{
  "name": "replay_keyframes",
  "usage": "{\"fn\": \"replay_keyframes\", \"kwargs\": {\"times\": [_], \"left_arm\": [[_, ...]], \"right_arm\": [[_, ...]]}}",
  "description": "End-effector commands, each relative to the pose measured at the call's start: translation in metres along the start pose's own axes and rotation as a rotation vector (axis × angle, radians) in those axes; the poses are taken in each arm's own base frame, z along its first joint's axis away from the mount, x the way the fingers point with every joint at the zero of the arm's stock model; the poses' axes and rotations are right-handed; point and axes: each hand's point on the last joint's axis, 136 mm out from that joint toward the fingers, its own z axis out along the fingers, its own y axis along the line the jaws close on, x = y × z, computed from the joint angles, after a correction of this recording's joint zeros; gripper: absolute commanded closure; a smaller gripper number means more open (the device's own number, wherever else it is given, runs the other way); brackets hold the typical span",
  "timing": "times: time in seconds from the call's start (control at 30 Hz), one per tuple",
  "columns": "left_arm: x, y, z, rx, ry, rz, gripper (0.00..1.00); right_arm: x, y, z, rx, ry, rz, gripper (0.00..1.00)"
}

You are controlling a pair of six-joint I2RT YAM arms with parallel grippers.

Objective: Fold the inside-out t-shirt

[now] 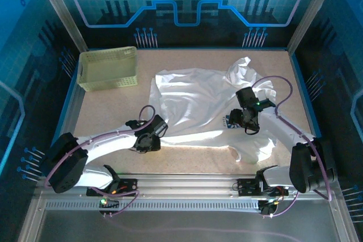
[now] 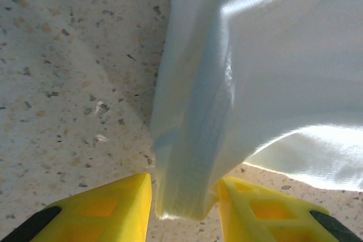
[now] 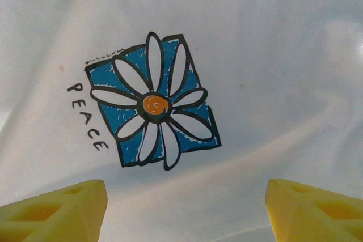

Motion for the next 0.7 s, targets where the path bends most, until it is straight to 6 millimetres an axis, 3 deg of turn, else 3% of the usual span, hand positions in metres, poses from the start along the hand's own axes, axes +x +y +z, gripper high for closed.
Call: {"fn": "replay_keyframes", "kwargs": {"times": [0.0,0.17,0.27,0.43,0.67], "left_arm": [[-0.002,0.000,0.009,0.016,0.007,-0.051,0.62],[-0.011,0.005,0.009,0.021,-0.025,-0.074,0.60],[-0.017,0.003,0.005,0.026,-0.046,-0.062,0.68],[-0.023,0.016,-0.003,-0.040,-0.076,-0.029,0.78],[-0.015,0.032,-0.012,-0.057,-0.087,0.006,0.87]], "right_arm": [[0.001,0.001,-0.002,0.011,-0.004,-0.001,0.25],[0.002,0.003,0.000,0.005,0.003,-0.005,0.25],[0.000,0.005,-0.001,0.005,0.002,-0.013,0.25],[-0.002,-0.005,-0.001,0.059,0.001,-0.007,0.25],[-0.005,-0.021,0.003,0.084,0.018,0.048,0.25]]}}
